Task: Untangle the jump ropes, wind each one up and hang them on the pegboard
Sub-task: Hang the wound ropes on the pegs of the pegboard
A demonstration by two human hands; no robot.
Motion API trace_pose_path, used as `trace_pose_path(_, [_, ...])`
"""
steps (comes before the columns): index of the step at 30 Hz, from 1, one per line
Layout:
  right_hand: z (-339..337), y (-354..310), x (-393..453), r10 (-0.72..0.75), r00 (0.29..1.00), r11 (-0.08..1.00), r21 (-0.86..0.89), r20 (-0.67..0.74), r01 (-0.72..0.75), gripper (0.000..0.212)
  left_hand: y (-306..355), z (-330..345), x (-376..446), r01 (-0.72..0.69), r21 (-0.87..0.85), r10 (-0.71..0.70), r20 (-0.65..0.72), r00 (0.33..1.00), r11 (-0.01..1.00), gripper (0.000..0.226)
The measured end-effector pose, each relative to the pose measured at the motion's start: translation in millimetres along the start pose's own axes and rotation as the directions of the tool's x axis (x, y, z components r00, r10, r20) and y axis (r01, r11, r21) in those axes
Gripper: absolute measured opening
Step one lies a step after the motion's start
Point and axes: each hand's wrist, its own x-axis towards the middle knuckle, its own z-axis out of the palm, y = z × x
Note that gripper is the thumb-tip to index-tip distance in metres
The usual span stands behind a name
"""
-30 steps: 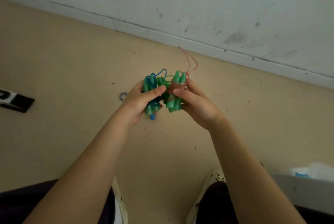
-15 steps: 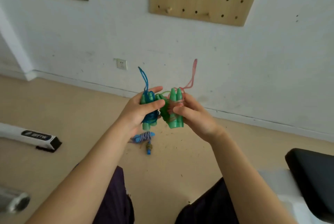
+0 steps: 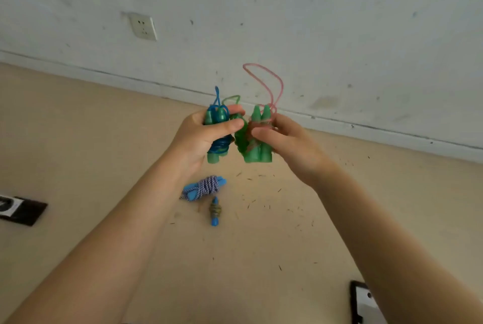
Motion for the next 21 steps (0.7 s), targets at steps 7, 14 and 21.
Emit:
trace_pose_path(7, [-9, -26, 17, 0.196, 0.981, 0.974, -0.117, 0.01, -0.193, 0.036, 28, -7, 21, 0.198, -0.021, -0.199, -0.075, 0.977, 0.98, 0.031])
trace_pose_path(14, [-4, -182, -46, 0.255, 0.956, 0.947, -0.236, 0.145, -0.217, 0.066, 189, 9, -50, 0.343, -0.113, -0.35, -0.046, 0.936, 0.932, 0.037])
trace_pose_path(21, [-1, -375, -129, 0.272, 0.962, 0.96, -0.073, 0.004, -0.271, 0.052, 389, 32, -145, 0.321, -0.046, -0.324, -0.06, 0.944, 0.946, 0.017])
